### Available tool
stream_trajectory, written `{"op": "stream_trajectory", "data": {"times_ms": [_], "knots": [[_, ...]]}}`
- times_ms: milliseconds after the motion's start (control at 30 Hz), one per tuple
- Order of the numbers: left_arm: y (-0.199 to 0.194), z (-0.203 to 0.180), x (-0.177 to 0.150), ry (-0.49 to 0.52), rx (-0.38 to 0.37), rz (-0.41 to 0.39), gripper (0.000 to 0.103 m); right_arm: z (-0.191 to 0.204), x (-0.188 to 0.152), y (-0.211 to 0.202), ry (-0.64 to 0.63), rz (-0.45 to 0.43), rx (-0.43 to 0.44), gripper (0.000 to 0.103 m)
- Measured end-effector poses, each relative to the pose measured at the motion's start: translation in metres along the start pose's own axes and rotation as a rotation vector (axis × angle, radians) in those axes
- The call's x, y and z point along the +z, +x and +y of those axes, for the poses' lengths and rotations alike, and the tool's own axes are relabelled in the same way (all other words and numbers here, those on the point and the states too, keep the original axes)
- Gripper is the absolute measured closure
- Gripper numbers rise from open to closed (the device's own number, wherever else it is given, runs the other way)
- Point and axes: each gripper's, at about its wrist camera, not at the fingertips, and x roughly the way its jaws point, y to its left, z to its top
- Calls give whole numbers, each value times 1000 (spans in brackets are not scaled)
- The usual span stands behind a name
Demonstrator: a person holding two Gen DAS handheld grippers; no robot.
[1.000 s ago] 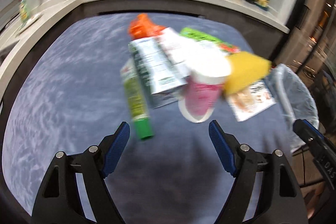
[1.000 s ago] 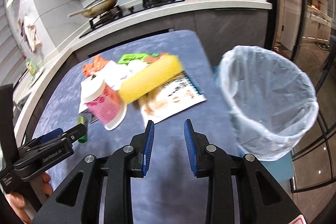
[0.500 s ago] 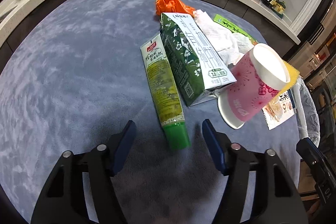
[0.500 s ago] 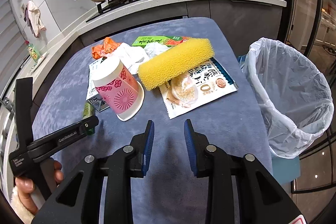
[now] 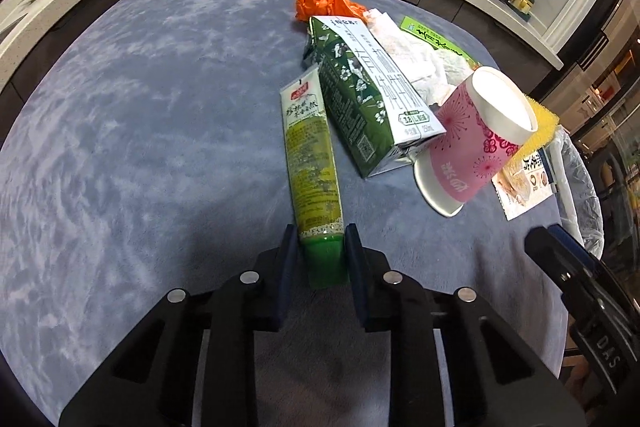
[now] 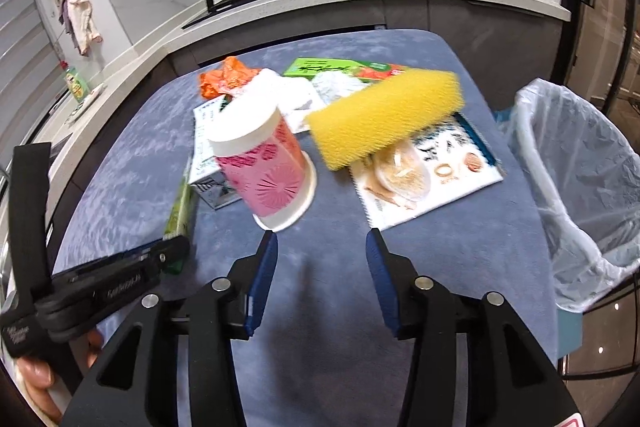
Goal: Collect trash
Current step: 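Grasp the green tube with the left tool while the right tool grasps the pink paper cup, then carry the tube and cup over the bin and open both tools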
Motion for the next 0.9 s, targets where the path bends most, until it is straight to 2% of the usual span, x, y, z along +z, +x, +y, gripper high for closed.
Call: {"op": "stream_trajectory", "data": {"times_ms": [133,333,600,633,667,900], "knots": [[-8,4,-4,0,-5,4,80,15,7,12,-29,-1,22,53],[-16,8,-9,2,-6,18,80,34,21,33,-42,-10,33,52],[-17,10,-13,11,-12,32,80,41,34,54,-29,-34,5,48],[-17,10,-13,13,-14,32,80,40,34,55,-27,-36,8,51],[-18,9,-13,14,-14,32,80,39,35,55,-26,-40,7,60],[-24,3,-14,22,-34,24,80,31,35,40,-19,-61,8,66]]}}
